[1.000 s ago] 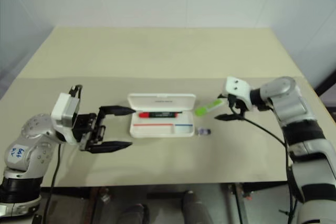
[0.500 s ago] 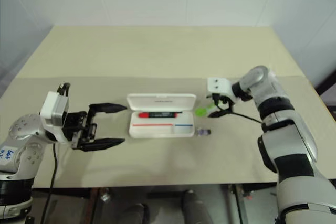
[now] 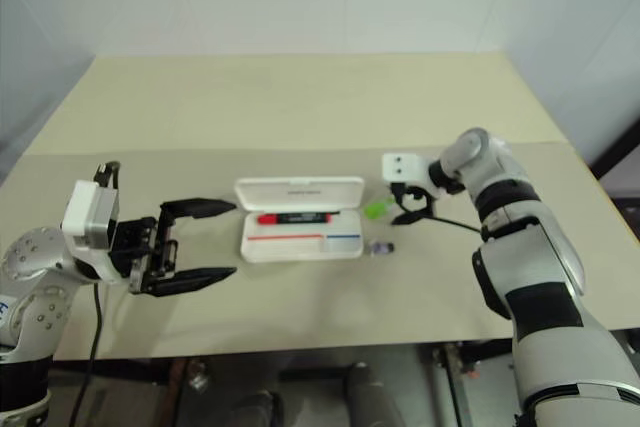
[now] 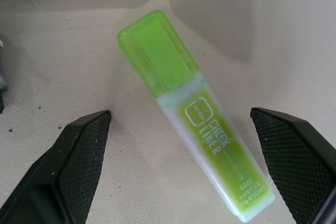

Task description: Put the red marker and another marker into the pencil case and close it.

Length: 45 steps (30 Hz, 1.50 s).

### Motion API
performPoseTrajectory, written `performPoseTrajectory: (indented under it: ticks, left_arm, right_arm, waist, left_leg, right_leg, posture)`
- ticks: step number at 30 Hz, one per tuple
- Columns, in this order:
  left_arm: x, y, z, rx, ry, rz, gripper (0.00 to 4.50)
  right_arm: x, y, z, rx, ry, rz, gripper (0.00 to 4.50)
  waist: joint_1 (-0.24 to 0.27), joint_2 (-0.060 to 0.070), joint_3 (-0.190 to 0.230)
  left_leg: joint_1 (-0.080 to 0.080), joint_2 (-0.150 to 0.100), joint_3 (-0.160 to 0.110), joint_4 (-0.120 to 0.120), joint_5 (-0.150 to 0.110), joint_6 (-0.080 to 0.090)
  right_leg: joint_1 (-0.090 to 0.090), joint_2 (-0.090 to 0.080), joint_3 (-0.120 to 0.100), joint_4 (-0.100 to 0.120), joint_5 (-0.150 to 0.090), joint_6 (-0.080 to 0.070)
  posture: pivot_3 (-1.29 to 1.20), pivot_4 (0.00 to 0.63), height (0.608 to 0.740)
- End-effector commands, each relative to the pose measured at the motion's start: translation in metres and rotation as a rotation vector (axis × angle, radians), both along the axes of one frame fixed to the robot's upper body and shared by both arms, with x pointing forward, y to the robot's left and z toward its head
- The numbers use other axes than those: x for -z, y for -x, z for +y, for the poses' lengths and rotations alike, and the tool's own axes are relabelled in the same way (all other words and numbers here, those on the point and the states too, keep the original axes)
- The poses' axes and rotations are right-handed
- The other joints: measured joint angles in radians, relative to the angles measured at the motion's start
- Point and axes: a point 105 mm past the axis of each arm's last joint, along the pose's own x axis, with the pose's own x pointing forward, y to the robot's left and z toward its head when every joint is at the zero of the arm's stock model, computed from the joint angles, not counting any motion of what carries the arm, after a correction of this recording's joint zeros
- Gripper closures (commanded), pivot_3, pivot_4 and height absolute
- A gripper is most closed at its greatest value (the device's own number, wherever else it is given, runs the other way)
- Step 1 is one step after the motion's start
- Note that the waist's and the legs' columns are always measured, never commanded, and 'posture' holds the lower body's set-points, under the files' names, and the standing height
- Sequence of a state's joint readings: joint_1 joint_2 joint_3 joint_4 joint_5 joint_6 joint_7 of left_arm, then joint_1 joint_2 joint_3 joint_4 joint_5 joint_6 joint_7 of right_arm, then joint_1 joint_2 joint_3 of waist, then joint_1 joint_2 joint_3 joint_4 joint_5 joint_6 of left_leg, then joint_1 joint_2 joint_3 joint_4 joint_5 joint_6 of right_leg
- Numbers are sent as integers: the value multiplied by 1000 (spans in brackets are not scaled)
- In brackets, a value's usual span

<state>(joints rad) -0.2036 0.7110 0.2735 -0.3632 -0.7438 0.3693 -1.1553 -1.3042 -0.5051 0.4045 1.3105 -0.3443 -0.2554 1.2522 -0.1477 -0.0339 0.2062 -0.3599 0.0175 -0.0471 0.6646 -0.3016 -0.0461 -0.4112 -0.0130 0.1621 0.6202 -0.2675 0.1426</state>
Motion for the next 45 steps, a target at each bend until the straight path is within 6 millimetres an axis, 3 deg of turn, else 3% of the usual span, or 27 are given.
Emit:
performPoseTrajectory:
  ticks: [1,8,10,19,31,37,39,42,45]
  left_arm:
    - [-13,8,0,-5,0,-58,0]
    - [-14,13,1,-29,-2,-63,0]
    - [-14,13,1,-32,-2,-65,0]
    - [-15,12,0,-27,9,-74,0]
    - [-9,4,0,10,23,-58,0]
    - [-8,-6,-2,52,32,-55,0]
    - [-6,-9,-2,68,33,-47,0]
    - [-3,-13,-1,89,31,-34,0]
    - [0,-16,0,108,23,-21,0]
  right_arm:
    - [3,-7,3,59,-2,-23,613]
    - [8,-7,6,67,-12,-15,2895]
    - [8,-7,6,66,-15,-16,3238]
    - [5,-2,4,20,-26,-14,3283]
    - [-30,-6,-13,12,-105,-165,3288]
    - [-60,-14,-25,81,-143,-321,3288]
    - [-79,-16,-31,120,-169,-408,3288]
    - [-113,-9,-31,130,-218,-534,3288]
    - [-131,2,-31,144,-234,-606,3288]
  waist:
    - [-7,-2,-1]
    - [-20,-2,-1]
    - [-20,-2,-1]
    - [-20,-2,-1]
    - [-18,0,0]
    - [-20,1,1]
    - [-19,2,2]
    - [-16,3,4]
    - [-16,4,4]
  left_leg:
    - [2,0,0,0,0,0]
    - [5,1,1,-2,0,0]
    - [5,1,-1,-4,0,0]
    - [5,1,0,-4,-1,-1]
    - [3,1,0,-15,-2,-2]
    - [3,1,0,-16,-2,-2]
    - [3,1,0,-16,-2,-2]
    - [3,1,0,-16,-2,-2]
    - [2,1,0,-16,-2,-2]
  right_leg:
    - [2,0,0,0,0,0]
    - [3,2,2,1,-2,-2]
    - [3,2,1,1,-3,-2]
    - [3,2,1,0,-3,-2]
    - [-3,1,1,-1,-8,-3]
    - [-3,1,1,-1,-9,-3]
    - [-4,1,1,0,-9,-3]
    - [-4,1,1,0,-9,-3]
    - [-5,1,1,0,-9,-3]
  posture:
    - [0,150,740]
    - [0,150,740]
    - [0,150,740]
    - [0,150,740]
    - [0,150,740]
    - [0,150,740]
    - [0,150,740]
    - [0,150,740]
    - [0,150,740]
